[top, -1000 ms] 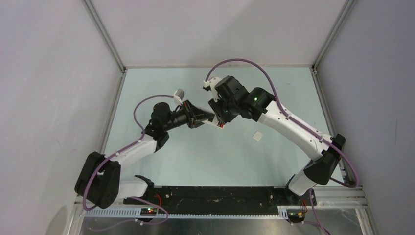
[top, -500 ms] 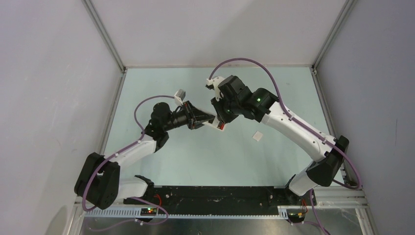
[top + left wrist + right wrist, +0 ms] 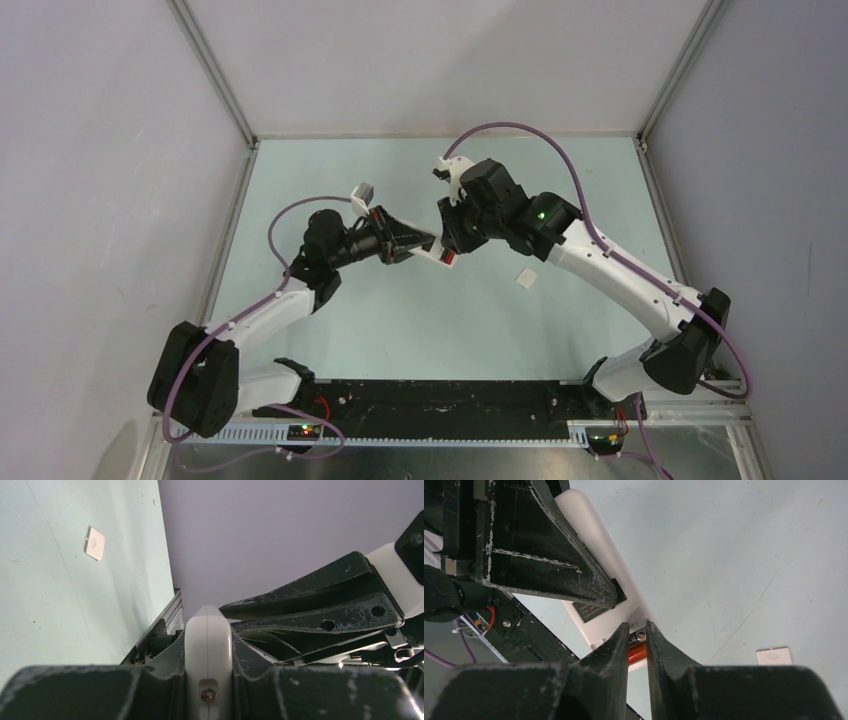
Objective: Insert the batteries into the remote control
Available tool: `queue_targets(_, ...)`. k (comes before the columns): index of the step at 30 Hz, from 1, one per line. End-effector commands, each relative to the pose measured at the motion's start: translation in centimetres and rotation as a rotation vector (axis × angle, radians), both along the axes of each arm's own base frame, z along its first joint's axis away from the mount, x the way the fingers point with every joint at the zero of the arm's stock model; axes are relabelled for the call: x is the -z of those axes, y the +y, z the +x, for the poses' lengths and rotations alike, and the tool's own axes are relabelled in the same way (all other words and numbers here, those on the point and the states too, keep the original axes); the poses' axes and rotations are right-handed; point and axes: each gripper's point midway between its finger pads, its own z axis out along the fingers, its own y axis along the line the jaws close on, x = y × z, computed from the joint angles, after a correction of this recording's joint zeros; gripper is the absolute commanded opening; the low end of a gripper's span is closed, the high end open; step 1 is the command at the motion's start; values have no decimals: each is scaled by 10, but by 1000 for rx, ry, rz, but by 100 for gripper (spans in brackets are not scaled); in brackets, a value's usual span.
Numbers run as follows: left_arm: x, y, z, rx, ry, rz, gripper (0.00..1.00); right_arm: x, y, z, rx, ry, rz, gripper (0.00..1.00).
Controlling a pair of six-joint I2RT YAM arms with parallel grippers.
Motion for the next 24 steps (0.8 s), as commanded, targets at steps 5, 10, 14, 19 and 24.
queue_targets(5,-73,9,5,-67,-189,-159,0,13,24,-35,-73,141,102,19)
queue_targets(10,-80,11,6,-73,-175,-197,0,19,22,-36,-55,101,88,13)
queue_targets(14,-85,13,6,-73,-158,-227,0,23,21,-34,-24,68,72,6)
queue_targets(19,-89,16,6,-81,-157,-244,0,22,18,-31,27,3,59,0)
queue_targets(24,-87,15,2,-66,-229,-207,0,-6,14,-22,84,-55,150,1)
